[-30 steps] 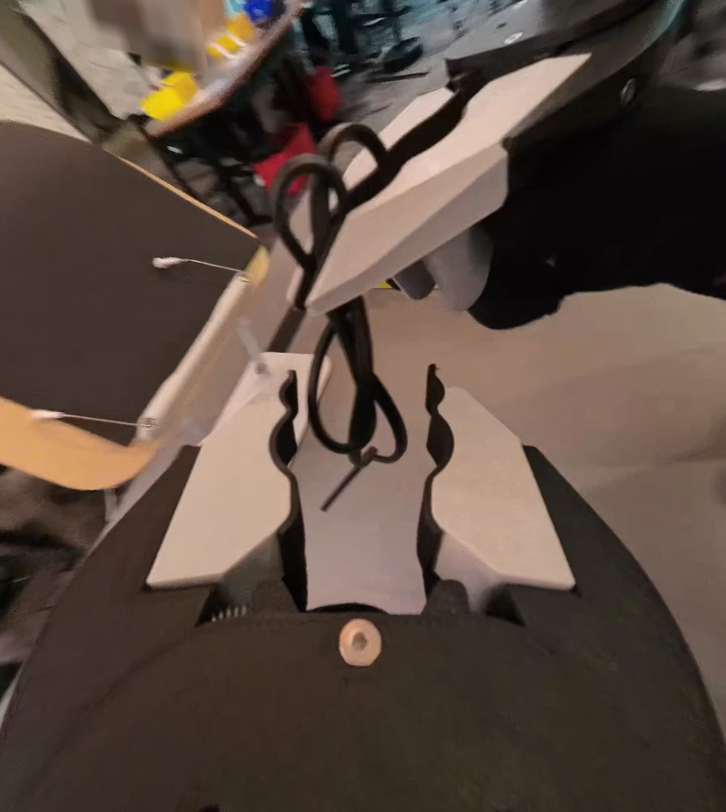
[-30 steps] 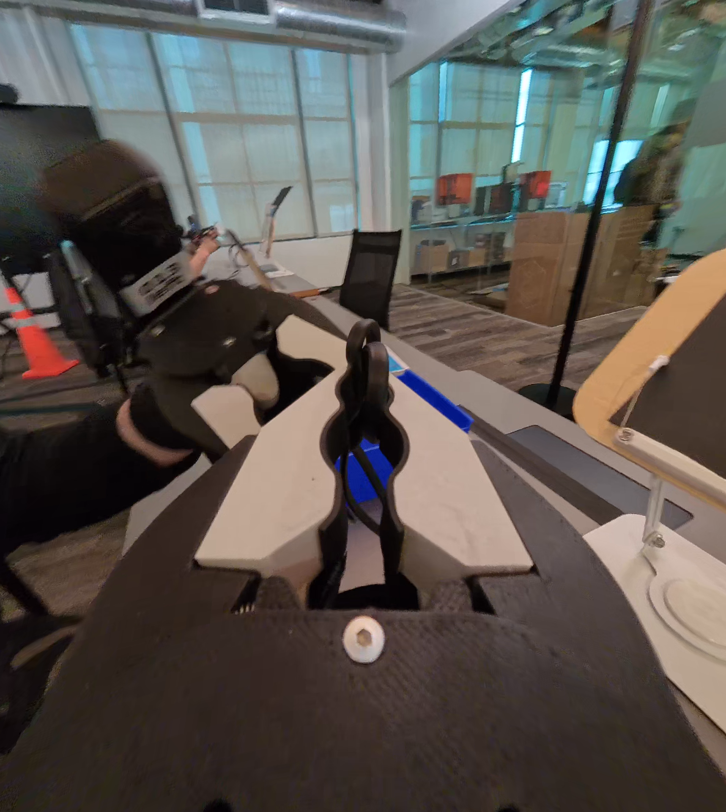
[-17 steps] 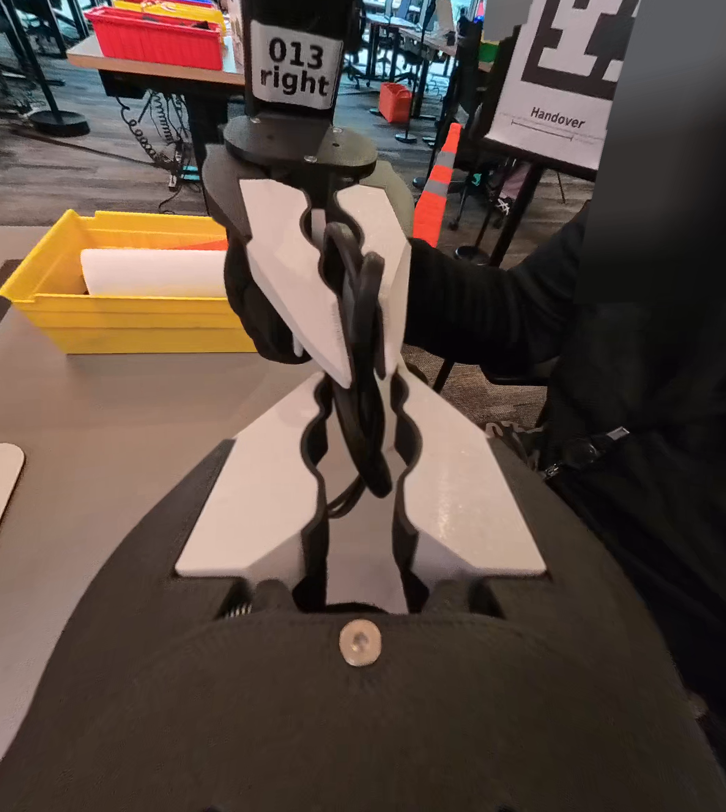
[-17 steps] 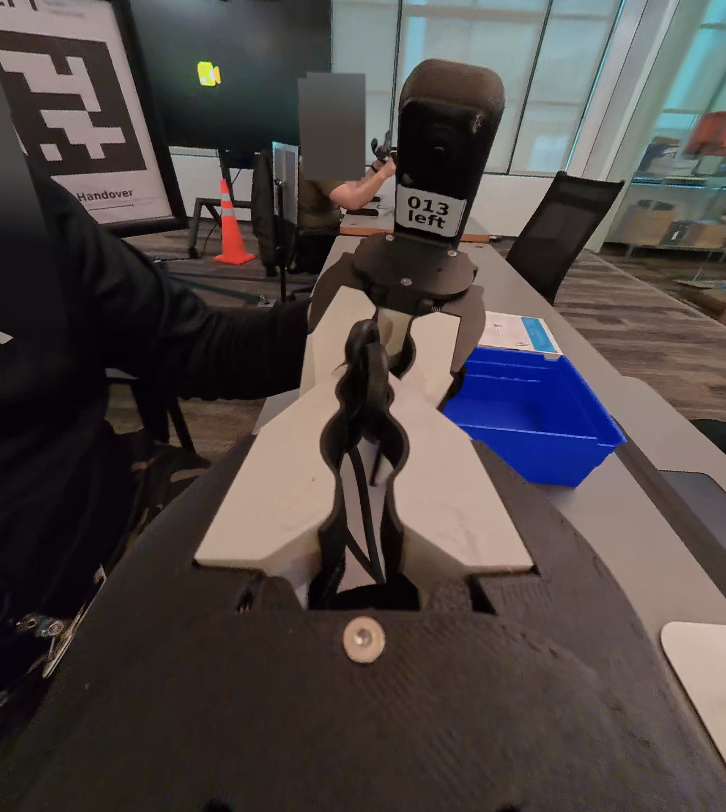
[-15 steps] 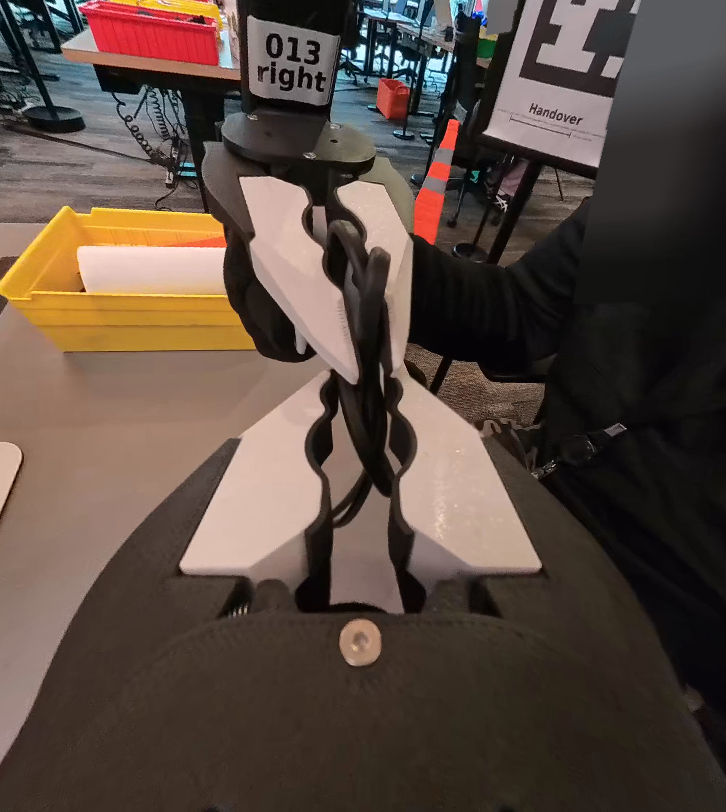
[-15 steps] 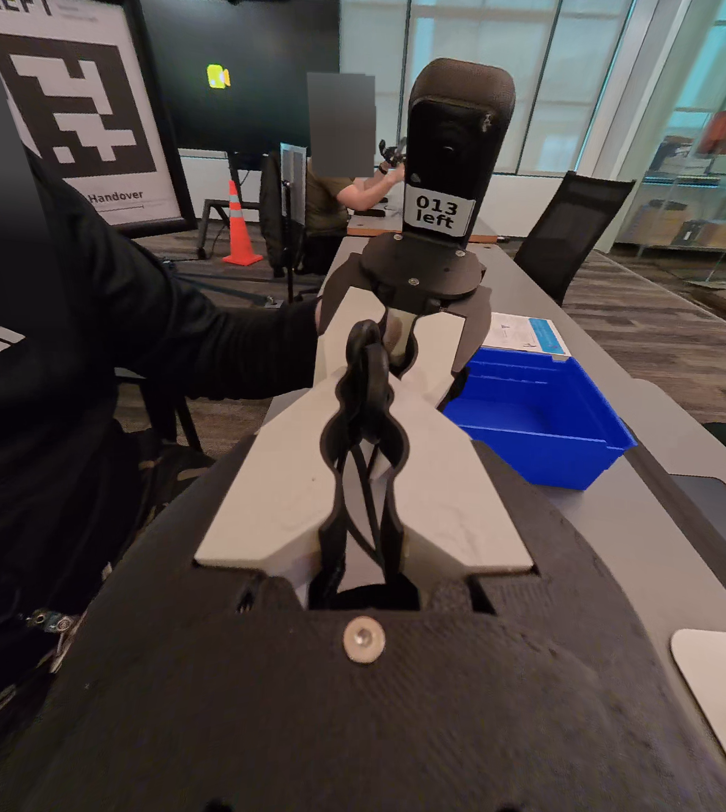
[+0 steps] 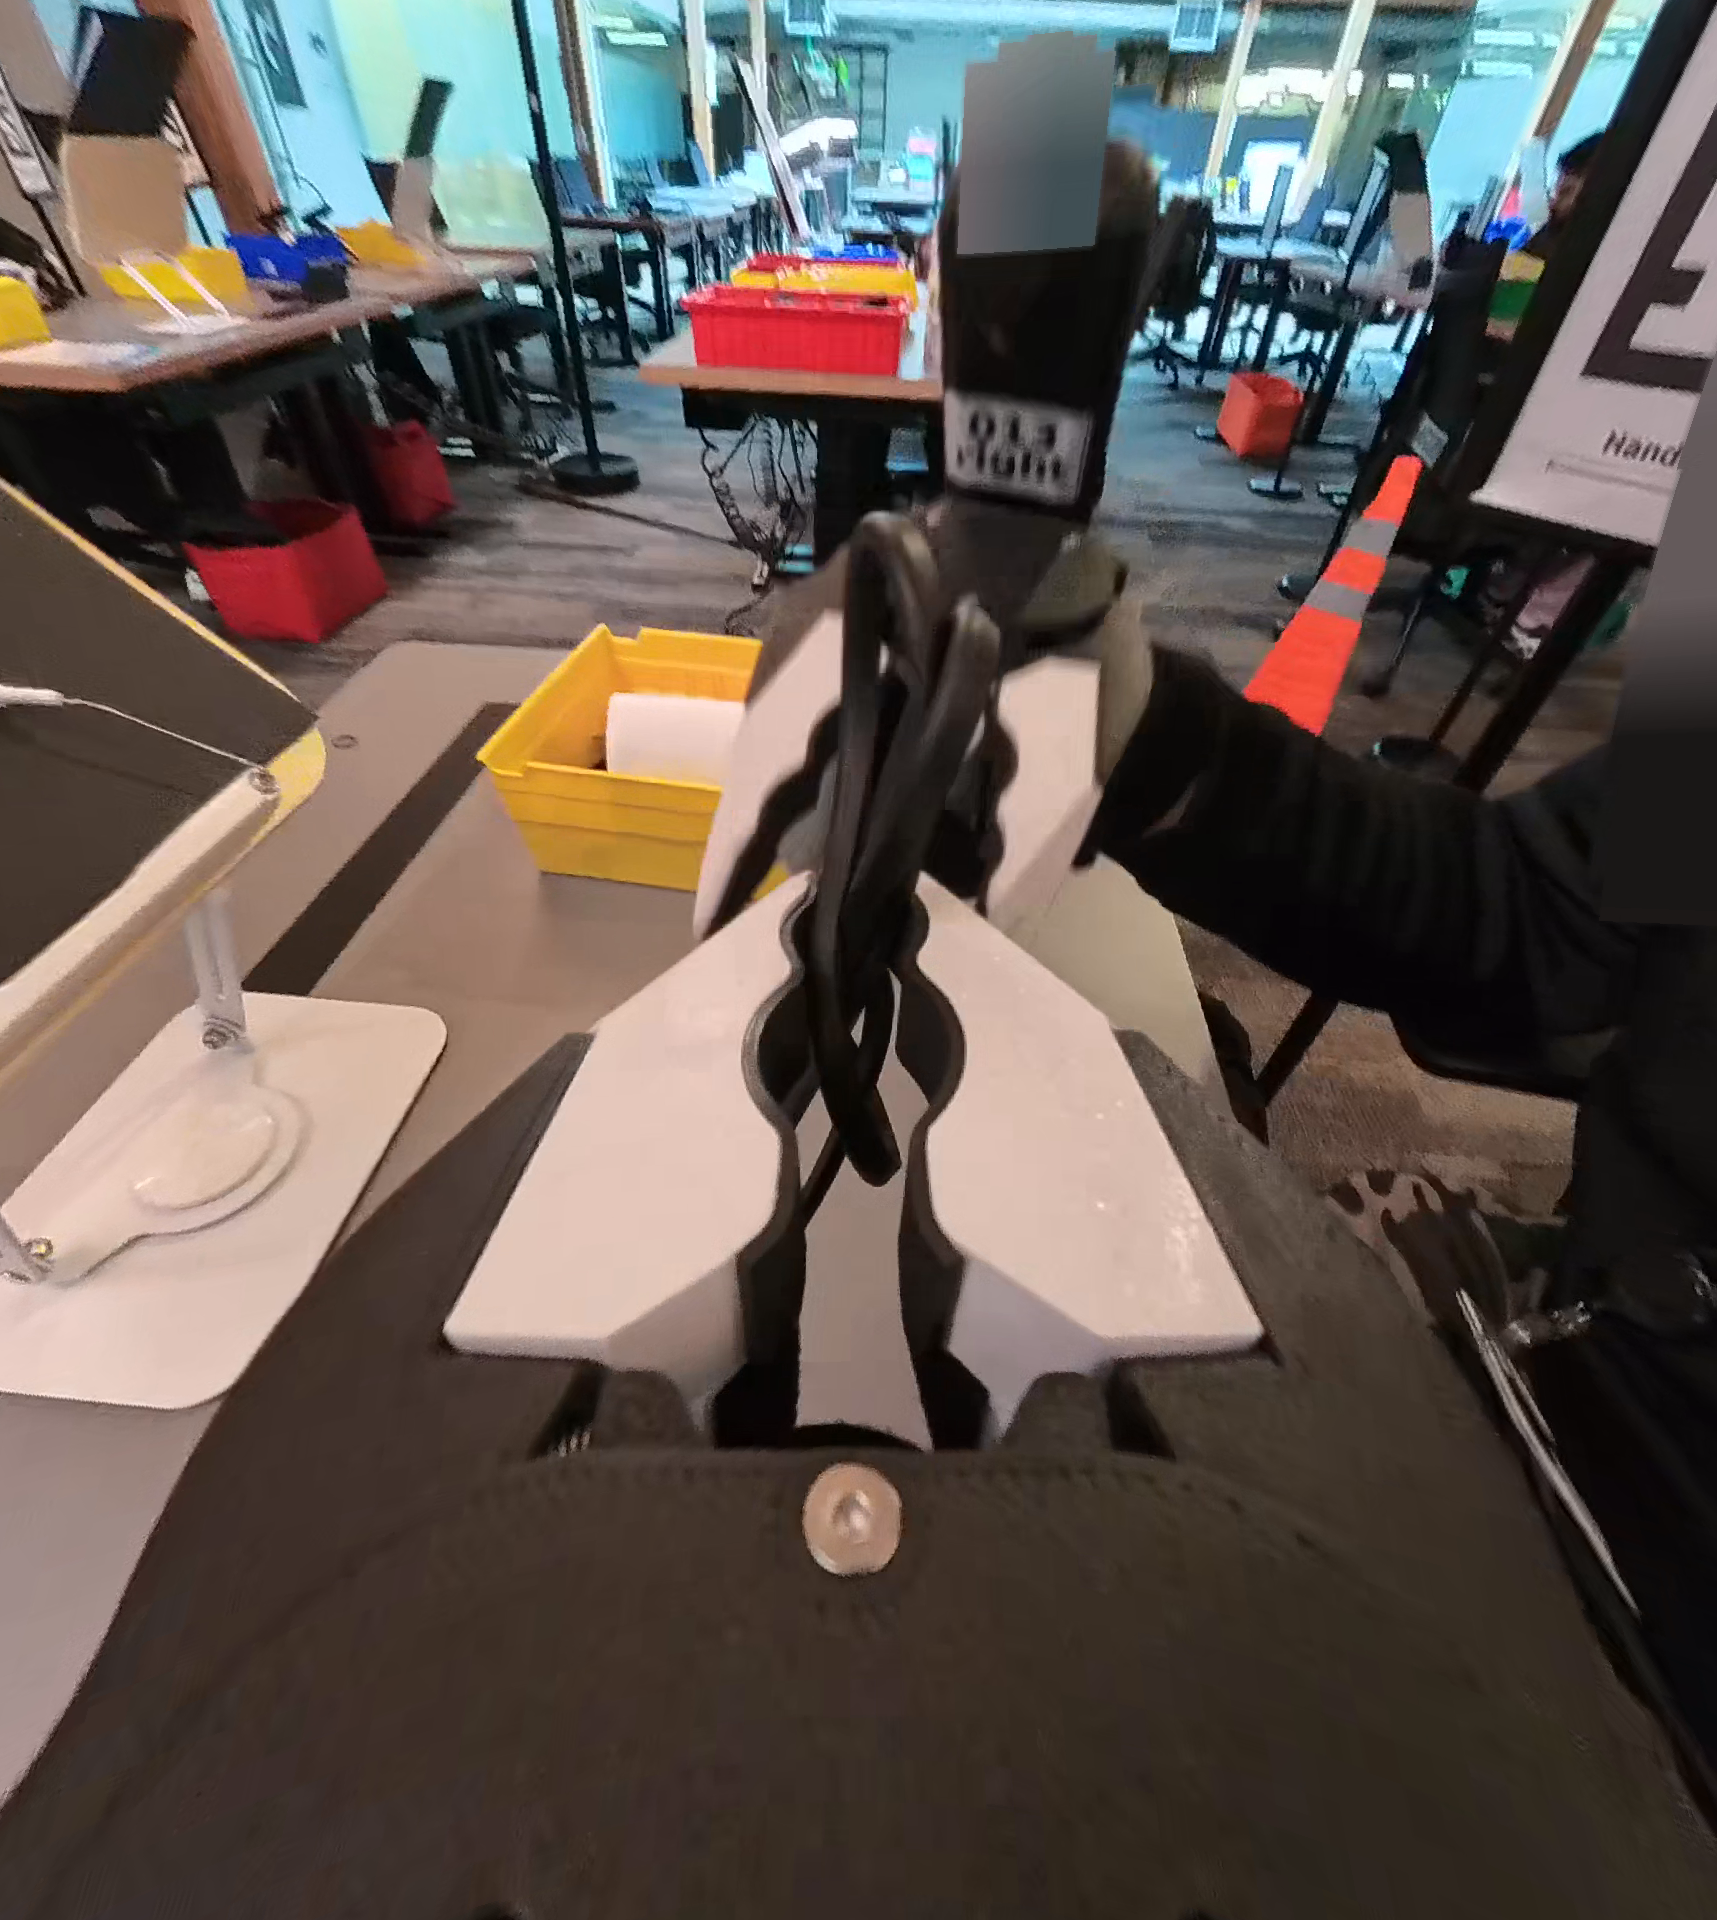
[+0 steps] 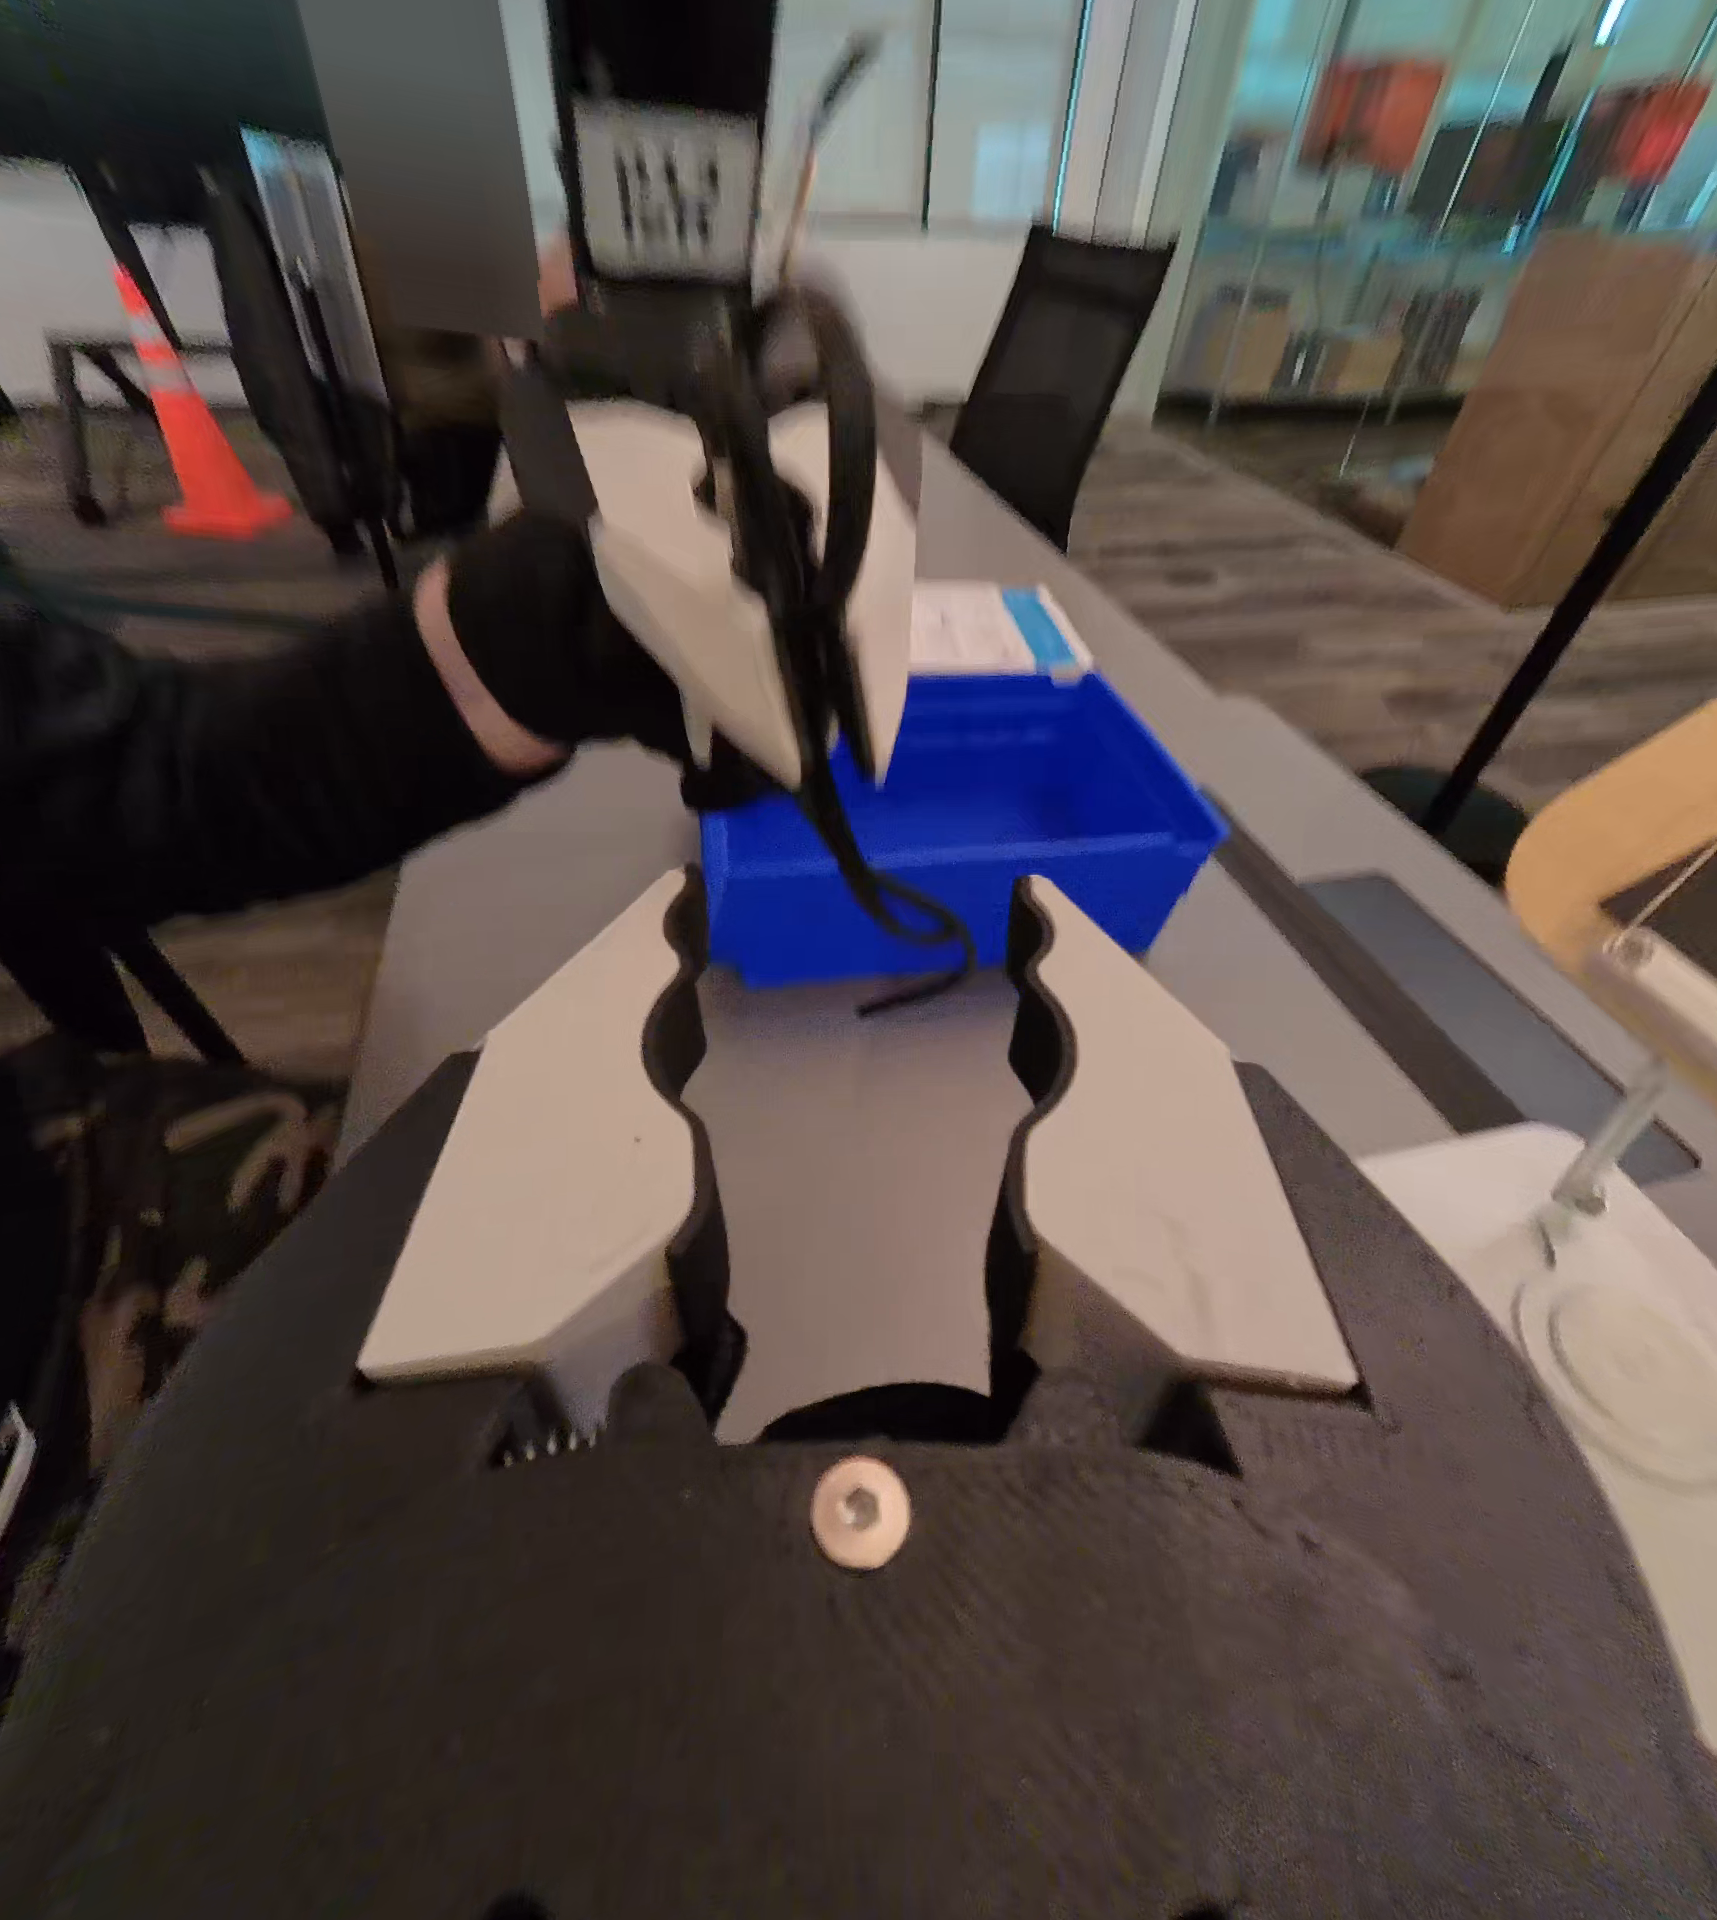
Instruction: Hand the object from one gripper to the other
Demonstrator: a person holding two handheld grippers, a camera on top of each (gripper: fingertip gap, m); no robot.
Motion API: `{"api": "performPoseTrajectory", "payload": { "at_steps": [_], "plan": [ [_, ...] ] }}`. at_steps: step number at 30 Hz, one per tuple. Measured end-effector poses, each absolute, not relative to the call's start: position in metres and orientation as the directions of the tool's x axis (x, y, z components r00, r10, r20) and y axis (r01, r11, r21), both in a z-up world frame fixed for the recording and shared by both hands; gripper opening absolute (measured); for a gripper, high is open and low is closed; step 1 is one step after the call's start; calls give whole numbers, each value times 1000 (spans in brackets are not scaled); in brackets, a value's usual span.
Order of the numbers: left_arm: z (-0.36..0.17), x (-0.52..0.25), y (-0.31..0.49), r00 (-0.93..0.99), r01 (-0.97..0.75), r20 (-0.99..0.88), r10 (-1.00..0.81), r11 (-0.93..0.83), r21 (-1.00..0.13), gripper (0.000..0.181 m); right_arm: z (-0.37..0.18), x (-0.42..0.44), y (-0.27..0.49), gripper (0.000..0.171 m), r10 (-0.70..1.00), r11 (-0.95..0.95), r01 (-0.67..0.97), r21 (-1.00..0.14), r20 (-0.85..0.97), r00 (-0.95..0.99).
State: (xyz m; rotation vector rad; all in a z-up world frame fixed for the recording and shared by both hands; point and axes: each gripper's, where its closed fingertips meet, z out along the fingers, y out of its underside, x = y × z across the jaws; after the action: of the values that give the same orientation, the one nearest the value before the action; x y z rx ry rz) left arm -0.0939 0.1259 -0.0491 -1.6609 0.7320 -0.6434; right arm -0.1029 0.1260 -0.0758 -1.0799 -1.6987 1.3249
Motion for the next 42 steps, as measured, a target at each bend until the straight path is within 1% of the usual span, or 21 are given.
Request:
{"api": "performPoseTrajectory", "payload": {
  "at_steps": [3, 7, 11, 16, 17, 18, 20, 23, 24, 25, 26, 28, 30, 31, 33, 34, 38, 42],
  "plan": [
    [-38, -96, 126, 665, -73, 48, -745, -130, -989, 8, -112, -110, 115, 60, 896, 189, 295, -936, 41, -443],
    [-26, -93, 122, 652, -23, 62, -756, -101, -995, 8, -151, -126, 113, 58, 899, 214, 391, -895, 23, -438],
    [-18, -87, 117, 630, 13, 74, -773, -85, -996, 8, -177, -139, 104, 51, 891, 161, 436, -885, -60, -451],
    [-14, -76, 112, 602, 29, 82, -794, -81, -996, 8, -189, -160, 100, 54, 903, 41, 442, -896, -156, -400],
    [-13, -74, 112, 601, 32, 80, -795, -76, -997, 8, -191, -163, 101, 51, 908, 22, 444, -896, -168, -384],
    [-12, -72, 110, 592, 34, 82, -802, -76, -997, 8, -194, -164, 100, 42, 903, 8, 452, -892, -188, -386],
    [-10, -68, 107, 581, 36, 79, -810, -71, -997, 8, -197, -166, 100, 31, 904, -18, 460, -888, -212, -372],
    [-9, -62, 102, 552, 40, 88, -829, -79, -996, 8, -193, -171, 109, 29, 914, -74, 429, -900, -234, -332],
    [-9, -61, 101, 544, 38, 88, -835, -80, -996, 8, -189, -171, 111, 14, 916, -76, 405, -911, -224, -332],
    [-8, -59, 99, 533, 37, 90, -841, -83, -996, 8, -184, -172, 117, 4, 929, -71, 374, -925, -198, -313],
    [-9, -56, 97, 517, 37, 97, -850, -91, -995, 8, -180, -172, 121, 2, 938, -67, 352, -934, -179, -298],
    [-8, -52, 94, 497, 38, 104, -862, -98, -994, 8, -170, -171, 123, 5, 937, -68, 312, -948, -168, -307],
    [-10, -49, 94, 497, 29, 103, -862, -102, -994, 8, -168, -171, 125, 28, 945, -41, 301, -953, -135, -298],
    [-11, -48, 94, 493, 24, 105, -864, -107, -994, 8, -169, -171, 127, 27, 952, -12, 302, -953, -104, -289],
    [-12, -47, 94, 493, 20, 108, -863, -113, -993, 8, -164, -170, 125, 7, 954, 38, 270, -962, -46, -297],
    [-12, -47, 94, 490, 22, 113, -864, -117, -993, 8, -160, -170, 125, 0, 956, 55, 248, -967, -22, -294],
    [-13, -58, 99, 518, 26, 134, -845, -141, -990, 8, -147, -165, 143, 1, 973, 131, 217, -967, 84, -214],
    [-25, -79, 111, 560, 35, 196, -805, -213, -976, 8, -116, -151, 174, 1, 955, 298, 173, -939, 295, -44]
  ]
}}
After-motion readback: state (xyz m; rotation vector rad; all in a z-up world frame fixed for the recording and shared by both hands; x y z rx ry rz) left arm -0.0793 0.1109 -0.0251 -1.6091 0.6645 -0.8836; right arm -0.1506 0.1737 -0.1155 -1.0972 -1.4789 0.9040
